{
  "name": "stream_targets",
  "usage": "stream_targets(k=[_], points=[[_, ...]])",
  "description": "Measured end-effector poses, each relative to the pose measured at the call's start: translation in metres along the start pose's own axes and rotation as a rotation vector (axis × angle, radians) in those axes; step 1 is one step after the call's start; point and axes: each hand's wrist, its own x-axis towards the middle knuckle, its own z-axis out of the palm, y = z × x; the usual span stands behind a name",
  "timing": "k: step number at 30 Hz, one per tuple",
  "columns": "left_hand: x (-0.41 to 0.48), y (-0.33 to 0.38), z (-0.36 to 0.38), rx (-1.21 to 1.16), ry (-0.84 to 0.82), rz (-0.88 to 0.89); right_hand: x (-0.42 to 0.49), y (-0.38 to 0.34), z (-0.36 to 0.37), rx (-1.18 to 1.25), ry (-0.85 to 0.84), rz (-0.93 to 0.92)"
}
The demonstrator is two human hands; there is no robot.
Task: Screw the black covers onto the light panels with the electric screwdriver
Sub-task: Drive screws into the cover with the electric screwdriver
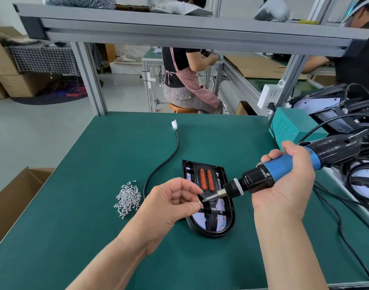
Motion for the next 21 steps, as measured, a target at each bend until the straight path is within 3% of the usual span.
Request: stream_targets(k=[9,21], points=[[-0.0021,0.0038,0.0048,0.006,-0.009,0.003,0.0034,0.0085,-0.0047,0.016,-0.104,-0.015],[-0.002,0.0016,0.0047,-0.004,0.005,0.006,0.007,0.008,-0.0015,-0.005,-0.065,-0.007]])
